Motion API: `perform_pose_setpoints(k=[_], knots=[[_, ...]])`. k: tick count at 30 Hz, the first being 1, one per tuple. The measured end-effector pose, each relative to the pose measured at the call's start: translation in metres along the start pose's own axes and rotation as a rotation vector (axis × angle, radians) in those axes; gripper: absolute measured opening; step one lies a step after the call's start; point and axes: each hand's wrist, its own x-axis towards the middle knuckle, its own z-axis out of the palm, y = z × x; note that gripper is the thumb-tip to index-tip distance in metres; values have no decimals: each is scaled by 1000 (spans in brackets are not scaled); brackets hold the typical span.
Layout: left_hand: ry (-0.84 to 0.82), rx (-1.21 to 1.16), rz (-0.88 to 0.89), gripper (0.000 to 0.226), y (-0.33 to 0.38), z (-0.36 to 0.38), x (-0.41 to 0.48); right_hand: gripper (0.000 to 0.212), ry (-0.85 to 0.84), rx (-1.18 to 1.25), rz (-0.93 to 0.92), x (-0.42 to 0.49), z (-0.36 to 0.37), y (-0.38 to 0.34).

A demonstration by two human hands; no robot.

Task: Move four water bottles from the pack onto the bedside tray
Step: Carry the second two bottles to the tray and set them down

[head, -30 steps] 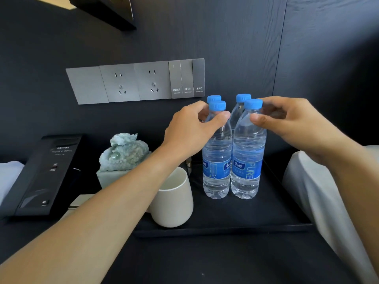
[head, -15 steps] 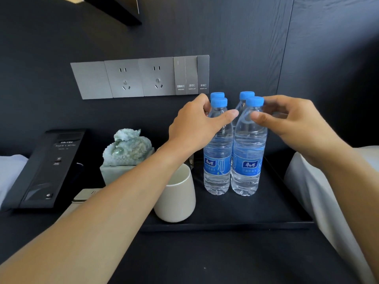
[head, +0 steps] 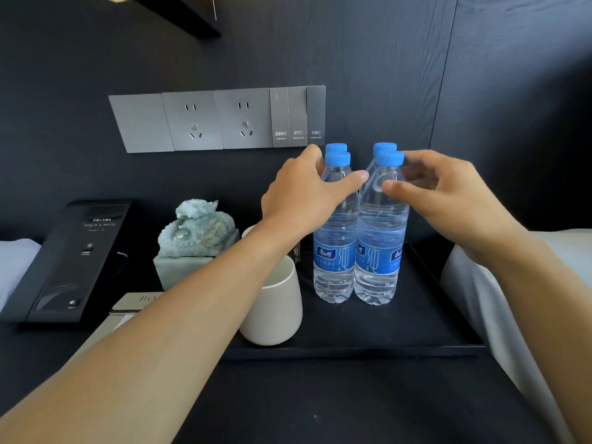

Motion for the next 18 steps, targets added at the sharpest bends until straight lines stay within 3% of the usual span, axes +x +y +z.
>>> perform_pose_setpoints(k=[5, 11, 18], knots=[[-3, -33, -4, 50, -1, 0, -1, 58, 89, -206, -32, -3, 11, -2], [-3, -43, -4, 58, -2, 1, -2, 50, -3, 5, -7, -2, 3, 1], [-9, -58, -8, 61, -4, 1, -3, 51, -57, -103, -28, -2, -1, -2]])
